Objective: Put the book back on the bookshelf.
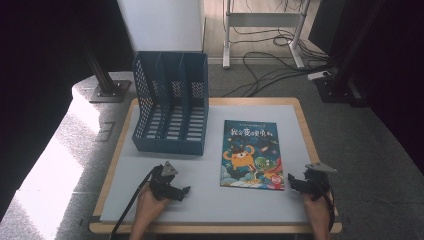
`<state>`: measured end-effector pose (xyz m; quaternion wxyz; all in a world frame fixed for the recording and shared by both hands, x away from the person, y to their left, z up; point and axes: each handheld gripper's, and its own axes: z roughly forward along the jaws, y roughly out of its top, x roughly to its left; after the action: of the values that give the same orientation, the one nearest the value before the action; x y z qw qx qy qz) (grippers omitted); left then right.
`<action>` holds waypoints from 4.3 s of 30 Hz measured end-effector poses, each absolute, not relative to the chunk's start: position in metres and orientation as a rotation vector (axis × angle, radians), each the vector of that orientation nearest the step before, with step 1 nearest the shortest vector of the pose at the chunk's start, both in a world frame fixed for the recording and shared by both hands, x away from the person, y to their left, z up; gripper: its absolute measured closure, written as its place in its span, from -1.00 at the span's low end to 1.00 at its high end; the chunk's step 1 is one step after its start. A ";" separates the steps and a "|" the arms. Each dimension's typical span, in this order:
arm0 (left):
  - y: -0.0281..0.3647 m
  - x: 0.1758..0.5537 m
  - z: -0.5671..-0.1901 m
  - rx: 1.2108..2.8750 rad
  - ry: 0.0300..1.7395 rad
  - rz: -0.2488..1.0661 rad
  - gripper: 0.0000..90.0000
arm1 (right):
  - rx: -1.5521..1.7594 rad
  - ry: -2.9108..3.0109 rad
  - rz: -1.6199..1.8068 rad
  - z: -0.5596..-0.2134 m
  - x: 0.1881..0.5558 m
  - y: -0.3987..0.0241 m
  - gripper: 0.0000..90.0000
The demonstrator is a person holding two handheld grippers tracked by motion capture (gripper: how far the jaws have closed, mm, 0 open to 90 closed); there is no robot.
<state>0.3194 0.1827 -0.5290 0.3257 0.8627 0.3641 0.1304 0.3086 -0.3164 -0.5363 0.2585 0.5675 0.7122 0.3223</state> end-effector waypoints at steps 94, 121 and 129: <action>0.013 0.349 -0.520 2.395 0.704 0.124 -1.00 | 1.282 2.286 1.076 -0.535 0.334 -0.269 -1.00; 0.047 0.328 -0.521 2.409 0.565 0.117 -1.00 | 1.252 2.323 1.097 -0.535 0.286 -0.280 -1.00; 0.059 0.342 -0.527 2.418 0.500 0.180 -1.00 | 1.246 2.329 1.106 -0.534 0.285 -0.282 -0.99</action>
<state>0.3417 0.0591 -0.5268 0.3269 0.9230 0.1909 0.0686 0.2854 -0.2819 -0.5344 0.1386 0.4309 0.8055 0.3825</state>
